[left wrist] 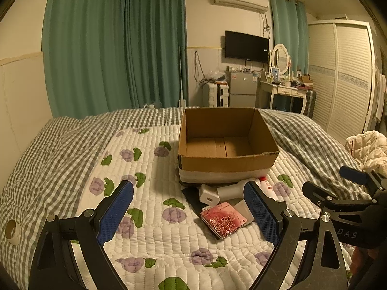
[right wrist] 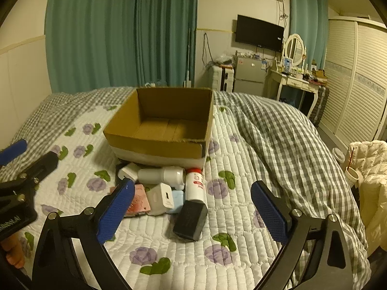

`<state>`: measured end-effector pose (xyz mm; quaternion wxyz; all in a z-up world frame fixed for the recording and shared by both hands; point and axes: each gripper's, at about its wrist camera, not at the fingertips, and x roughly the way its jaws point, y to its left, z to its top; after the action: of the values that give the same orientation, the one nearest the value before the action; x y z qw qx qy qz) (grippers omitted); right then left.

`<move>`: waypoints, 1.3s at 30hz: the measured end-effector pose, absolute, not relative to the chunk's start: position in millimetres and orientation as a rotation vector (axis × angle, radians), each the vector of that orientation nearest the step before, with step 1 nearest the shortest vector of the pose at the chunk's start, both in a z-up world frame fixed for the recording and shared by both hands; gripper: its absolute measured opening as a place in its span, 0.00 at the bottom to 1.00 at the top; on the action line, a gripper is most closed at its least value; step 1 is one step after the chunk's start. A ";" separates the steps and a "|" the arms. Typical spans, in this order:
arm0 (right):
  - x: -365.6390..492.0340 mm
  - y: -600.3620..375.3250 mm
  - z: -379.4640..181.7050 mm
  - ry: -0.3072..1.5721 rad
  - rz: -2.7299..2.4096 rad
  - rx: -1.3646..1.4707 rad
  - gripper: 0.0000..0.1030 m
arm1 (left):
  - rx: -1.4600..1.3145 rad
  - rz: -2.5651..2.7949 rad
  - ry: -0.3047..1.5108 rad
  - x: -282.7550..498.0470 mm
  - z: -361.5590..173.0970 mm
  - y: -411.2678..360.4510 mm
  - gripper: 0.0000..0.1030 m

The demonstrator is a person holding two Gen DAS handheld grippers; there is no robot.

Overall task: Organize rigid objects
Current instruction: 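Grasp the black charger with the right tool while the left tool grasps the pink rose card case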

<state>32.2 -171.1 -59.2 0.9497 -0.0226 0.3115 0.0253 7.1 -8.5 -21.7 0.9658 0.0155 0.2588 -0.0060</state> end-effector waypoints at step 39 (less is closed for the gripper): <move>104.7 -195.1 -134.9 0.934 0.088 0.084 0.37 | 0.565 -0.108 0.916 95.0 -145.6 -100.2 0.92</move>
<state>104.7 -195.1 -134.9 0.8912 0.0407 0.4498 0.0426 95.0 -100.2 -145.6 0.8574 0.2687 0.4360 -0.0514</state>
